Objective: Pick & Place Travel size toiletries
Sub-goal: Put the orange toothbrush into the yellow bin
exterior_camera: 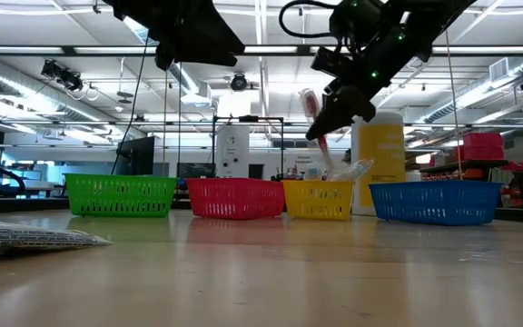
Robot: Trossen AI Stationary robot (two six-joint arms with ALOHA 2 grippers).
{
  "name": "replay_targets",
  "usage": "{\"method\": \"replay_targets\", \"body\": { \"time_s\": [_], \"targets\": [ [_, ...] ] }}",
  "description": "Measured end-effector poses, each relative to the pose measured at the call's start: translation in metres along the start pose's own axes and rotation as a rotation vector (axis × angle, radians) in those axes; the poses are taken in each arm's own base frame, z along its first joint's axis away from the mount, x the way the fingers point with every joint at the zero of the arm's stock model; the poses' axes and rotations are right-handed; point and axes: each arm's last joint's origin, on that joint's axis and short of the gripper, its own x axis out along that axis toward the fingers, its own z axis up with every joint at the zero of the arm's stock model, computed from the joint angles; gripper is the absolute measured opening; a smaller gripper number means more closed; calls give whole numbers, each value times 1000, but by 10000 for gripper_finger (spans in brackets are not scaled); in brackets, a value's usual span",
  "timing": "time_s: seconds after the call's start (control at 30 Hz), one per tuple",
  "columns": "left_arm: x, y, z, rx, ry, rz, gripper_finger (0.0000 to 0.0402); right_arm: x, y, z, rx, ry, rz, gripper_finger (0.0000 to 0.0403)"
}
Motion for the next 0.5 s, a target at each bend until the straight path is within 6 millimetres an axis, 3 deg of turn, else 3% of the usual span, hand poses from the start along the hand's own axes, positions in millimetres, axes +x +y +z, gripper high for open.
{"method": "replay_targets", "body": {
  "time_s": [0.33, 0.5],
  "targets": [
    [0, 1, -2, 11, 19, 7, 153, 17, 3, -6, -233, 63, -44, 26],
    [0, 0, -2, 10, 24, -5, 153, 30, 0, -10, -142, 46, 0, 27]
  ]
}}
